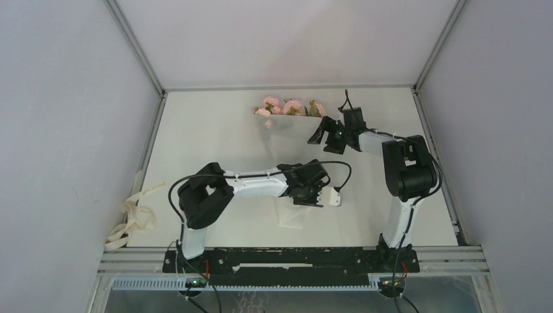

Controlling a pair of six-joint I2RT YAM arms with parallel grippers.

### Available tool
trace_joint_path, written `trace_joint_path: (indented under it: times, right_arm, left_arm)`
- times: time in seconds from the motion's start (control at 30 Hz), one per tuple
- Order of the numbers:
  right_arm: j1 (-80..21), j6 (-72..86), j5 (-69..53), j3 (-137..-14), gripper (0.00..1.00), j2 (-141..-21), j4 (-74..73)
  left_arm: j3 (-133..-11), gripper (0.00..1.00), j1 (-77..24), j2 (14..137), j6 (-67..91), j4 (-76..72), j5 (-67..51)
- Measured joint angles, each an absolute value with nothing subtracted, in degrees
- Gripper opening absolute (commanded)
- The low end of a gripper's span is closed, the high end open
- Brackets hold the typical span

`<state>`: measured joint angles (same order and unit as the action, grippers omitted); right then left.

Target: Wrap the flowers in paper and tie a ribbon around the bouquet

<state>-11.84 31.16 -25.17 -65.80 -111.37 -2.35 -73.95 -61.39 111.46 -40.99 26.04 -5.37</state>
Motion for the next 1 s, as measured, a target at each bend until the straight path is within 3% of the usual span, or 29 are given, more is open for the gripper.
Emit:
trace_joint_path:
  times: [0.17,0.3,0.4,0.5,0.63,0.73,1.0]
  right_arm:
    - [-11.70,31.66,-28.80,-63.92,0.94,-111.07,-0.14]
    - [-12.14,33.80,-33.82,-63.13,0.86,-112.86,4.43]
    - [-12.80,36.12,-37.80,-63.13,0.70,-115.24,9.19]
    - [-13.26,38.06,-39.42,-62.81,0.47,-117.14,12.49]
    - [-13.37,40.80,-40.66,-62.11,0.28,-119.28,14.79]
    - [-13.56,41.95,-41.34,-61.73,0.02,-120.01,15.73]
    - [-14.79,43.03,-42.15,-60.62,0.00,-120.05,15.97]
  left_arm:
    - [-73.82,0.41,-61.25,111.37,-41.47,25.91,-5.67]
    - [-73.56,0.41,-61.04,111.26,-41.54,25.69,-6.09]
    - [-73.23,0.41,-60.80,111.00,-41.52,25.36,-6.44]
    - [-73.17,0.41,-60.51,110.91,-41.52,25.32,-7.03]
    - [-72.90,0.41,-60.18,110.61,-41.54,25.91,-8.21]
    - [-72.86,0.41,-60.18,110.50,-41.60,26.33,-8.54]
    - [-73.56,0.64,-58.81,109.58,-40.73,32.99,-11.49]
